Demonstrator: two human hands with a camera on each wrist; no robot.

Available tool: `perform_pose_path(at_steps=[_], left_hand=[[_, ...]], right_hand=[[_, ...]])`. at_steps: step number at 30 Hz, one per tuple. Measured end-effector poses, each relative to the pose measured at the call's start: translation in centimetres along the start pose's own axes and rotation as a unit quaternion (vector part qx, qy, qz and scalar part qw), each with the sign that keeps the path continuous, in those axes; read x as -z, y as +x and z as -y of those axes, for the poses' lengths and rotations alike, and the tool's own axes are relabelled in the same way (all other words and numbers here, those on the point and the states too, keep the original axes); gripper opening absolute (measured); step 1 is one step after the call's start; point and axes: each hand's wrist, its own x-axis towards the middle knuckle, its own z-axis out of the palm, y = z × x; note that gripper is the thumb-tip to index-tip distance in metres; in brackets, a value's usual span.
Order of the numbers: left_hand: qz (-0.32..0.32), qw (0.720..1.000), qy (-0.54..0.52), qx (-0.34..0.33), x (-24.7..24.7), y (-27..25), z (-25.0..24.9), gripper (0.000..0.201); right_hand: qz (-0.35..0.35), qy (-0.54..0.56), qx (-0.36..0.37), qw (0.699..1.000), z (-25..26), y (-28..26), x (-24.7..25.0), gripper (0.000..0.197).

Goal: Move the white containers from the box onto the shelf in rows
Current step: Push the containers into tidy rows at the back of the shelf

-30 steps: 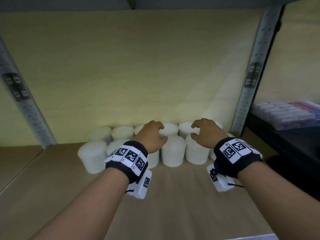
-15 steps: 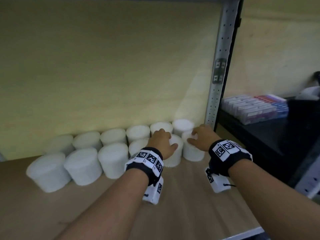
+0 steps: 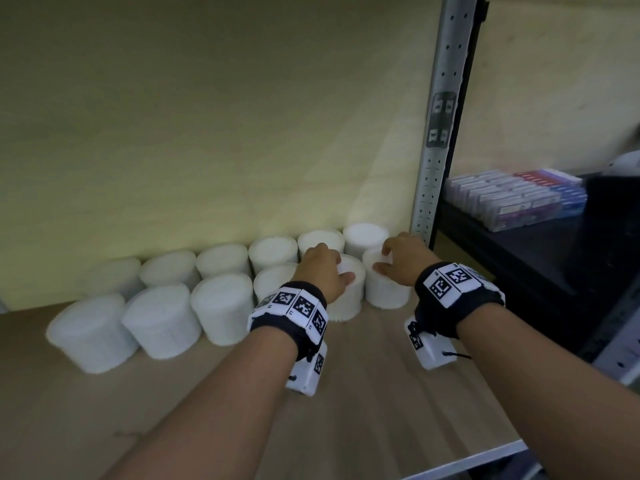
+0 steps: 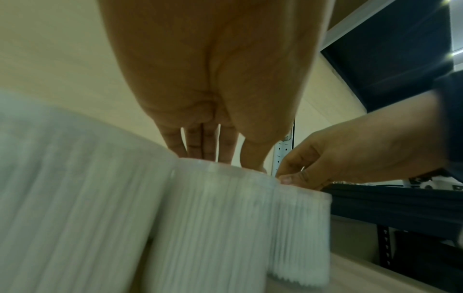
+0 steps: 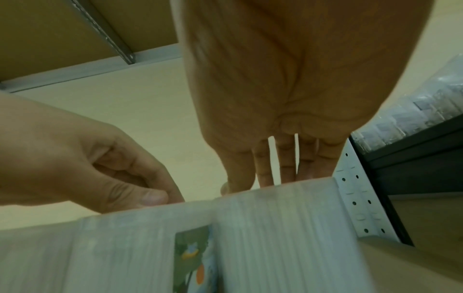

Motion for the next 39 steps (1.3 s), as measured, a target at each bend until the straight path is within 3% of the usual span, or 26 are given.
perform_pose_path(at_steps=[11,16,20,22,25,27,33,39], left_hand=[[0.002,1.0,-0.018,0.004,0.2,-0.1,0.0,0.05],[0.005,1.0,-0.013,0.0,0.1,0.0,0.1,0.05],[0.008,1.0,-0.016,-0.003,0.1,-0.1,0.1,0.05],[0.007,1.0,-0.015,-0.004,0.0,-0.1,0.2,0.049],[0.009,1.0,0.004,-0.013,0.0,-0.1,0.3,0.048],[0.011,1.0,0.012,-0.018,0.0,-0.1,0.3,0.048],[0.015,1.0,0.014,-0.017,0.0,0.0,0.3,0.048],[0.017,0.999,0.02,-0.019,0.0,0.0,0.3,0.048]], right_hand=[[0.033,0.037,0.019,0.999,0.0,-0.2,1.1,0.035],[0.055,0.061,0.033,0.996,0.1,-0.1,1.4,0.043],[-0.024,0.102,0.006,0.994,0.2,0.4,1.2,0.033],[-0.054,0.086,-0.027,0.994,0.2,0.9,0.9,0.041],[0.021,0.003,-0.065,0.998,0.1,1.3,0.2,0.065],[0.039,-0.024,-0.064,0.997,0.0,1.5,-0.2,0.071],[0.033,-0.043,-0.049,0.997,0.0,1.5,-0.1,0.068],[0.049,-0.032,-0.011,0.998,0.1,0.8,1.0,0.051]])
